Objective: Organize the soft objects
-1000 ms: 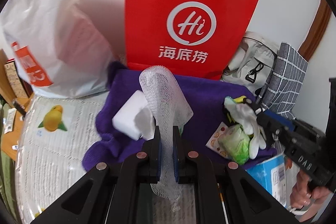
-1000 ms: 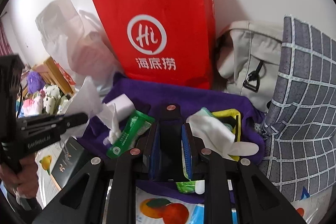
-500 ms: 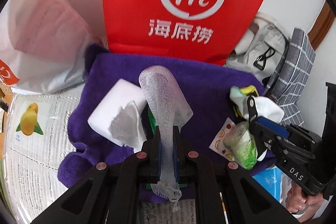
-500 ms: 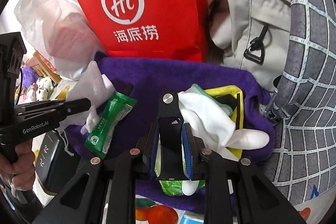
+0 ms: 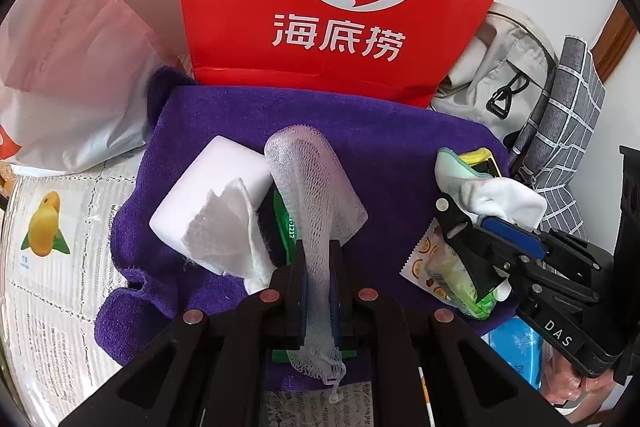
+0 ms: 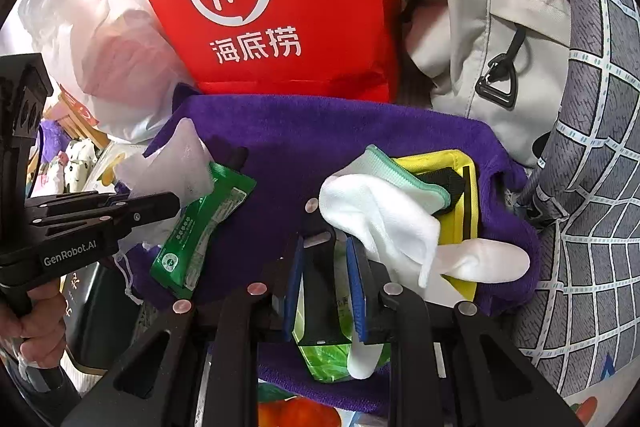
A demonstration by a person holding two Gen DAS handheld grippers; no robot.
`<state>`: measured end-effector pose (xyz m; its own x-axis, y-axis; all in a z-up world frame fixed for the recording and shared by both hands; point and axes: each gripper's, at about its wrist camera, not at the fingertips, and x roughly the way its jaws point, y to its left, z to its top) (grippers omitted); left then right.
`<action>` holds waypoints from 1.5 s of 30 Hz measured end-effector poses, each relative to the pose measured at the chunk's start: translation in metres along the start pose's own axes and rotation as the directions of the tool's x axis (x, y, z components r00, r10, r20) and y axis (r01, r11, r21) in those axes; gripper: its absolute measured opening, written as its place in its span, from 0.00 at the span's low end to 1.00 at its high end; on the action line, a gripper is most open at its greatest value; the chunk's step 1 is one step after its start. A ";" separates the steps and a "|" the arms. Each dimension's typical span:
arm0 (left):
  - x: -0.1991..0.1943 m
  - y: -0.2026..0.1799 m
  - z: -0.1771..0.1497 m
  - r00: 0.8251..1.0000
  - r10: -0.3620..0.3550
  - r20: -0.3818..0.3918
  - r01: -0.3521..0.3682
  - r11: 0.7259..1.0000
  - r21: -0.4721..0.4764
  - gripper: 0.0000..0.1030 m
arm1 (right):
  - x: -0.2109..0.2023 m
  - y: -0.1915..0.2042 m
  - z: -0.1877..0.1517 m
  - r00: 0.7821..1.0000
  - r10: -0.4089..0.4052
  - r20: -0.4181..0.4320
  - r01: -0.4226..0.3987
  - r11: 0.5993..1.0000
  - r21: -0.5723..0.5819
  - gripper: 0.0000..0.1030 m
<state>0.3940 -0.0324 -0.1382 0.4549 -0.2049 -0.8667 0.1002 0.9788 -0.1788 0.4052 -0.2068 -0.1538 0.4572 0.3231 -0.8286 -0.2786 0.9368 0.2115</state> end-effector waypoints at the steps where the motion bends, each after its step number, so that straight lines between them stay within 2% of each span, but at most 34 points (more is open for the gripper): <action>1: 0.000 0.000 0.000 1.000 0.001 0.000 -0.001 1.000 0.000 0.09 | -0.001 0.000 0.000 1.000 0.004 0.000 -0.004 1.000 0.001 0.22; 4: -0.001 0.000 0.000 1.000 0.000 0.003 0.000 1.000 0.001 0.09 | -0.005 0.002 0.000 1.000 0.008 0.010 -0.008 1.000 -0.005 0.22; 6: -0.003 0.000 0.001 1.000 0.010 0.001 -0.010 1.000 0.002 0.15 | -0.009 0.004 0.001 1.000 0.023 0.019 -0.023 1.000 -0.011 0.24; 10: -0.003 0.000 0.002 1.000 0.010 -0.001 -0.010 1.000 0.002 0.17 | -0.021 0.009 0.002 0.998 0.047 0.046 -0.046 0.999 -0.014 0.38; 11: -0.004 0.001 0.002 1.000 0.011 -0.002 -0.011 1.000 0.003 0.21 | -0.024 0.010 0.002 0.998 0.044 0.052 -0.044 0.999 -0.016 0.42; 13: -0.007 0.001 0.003 1.000 0.013 0.010 -0.013 1.000 0.000 0.34 | -0.032 0.013 0.002 0.997 0.042 0.069 -0.041 0.999 -0.021 0.45; 14: -0.010 0.001 0.003 1.000 0.016 0.019 -0.016 1.000 -0.004 0.47 | -0.034 0.015 0.003 0.996 0.044 0.073 -0.043 0.999 -0.023 0.47; 15: -0.014 0.001 0.004 0.999 0.019 0.033 -0.019 1.000 -0.006 0.55 | -0.039 0.017 0.003 0.996 0.046 0.080 -0.044 0.999 -0.026 0.49; 17: -0.022 0.001 0.005 0.998 0.031 0.061 -0.031 0.999 -0.008 0.59 | -0.047 0.020 0.003 0.994 0.037 0.101 -0.034 0.999 -0.032 0.61; 20: -0.032 0.000 0.005 0.995 0.043 0.087 -0.042 0.999 -0.003 0.65 | -0.055 0.022 0.003 0.991 0.000 0.132 0.003 1.000 -0.025 0.73; 25: -0.051 0.001 0.003 0.987 0.098 0.124 -0.099 0.995 0.000 0.66 | -0.073 0.021 0.001 0.988 -0.022 0.154 0.021 1.000 0.006 0.73; 29: -0.071 0.001 -0.011 0.985 0.092 0.146 -0.092 0.996 -0.006 0.66 | -0.091 0.028 -0.010 0.987 -0.046 0.155 0.046 0.999 0.007 0.73; 33: -0.093 -0.007 -0.033 0.980 0.117 0.163 -0.122 0.992 0.022 0.66 | -0.117 0.037 -0.028 0.975 -0.146 0.168 0.145 0.989 0.018 0.75; 43: -0.176 -0.031 -0.103 0.963 0.112 0.245 -0.127 0.991 0.045 0.66 | -0.180 0.061 -0.094 0.963 -0.219 0.157 0.215 0.976 0.046 0.79; 45: -0.193 -0.035 -0.119 0.959 0.109 0.263 -0.126 0.991 0.049 0.69 | -0.191 0.065 -0.108 0.966 -0.208 0.150 0.202 0.978 0.057 0.79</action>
<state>0.1971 -0.0262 -0.0202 0.6798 -0.0915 -0.7277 0.0852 0.9953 -0.0456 0.2089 -0.2223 -0.0377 0.6269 0.1376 -0.7669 -0.1321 0.9888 0.0695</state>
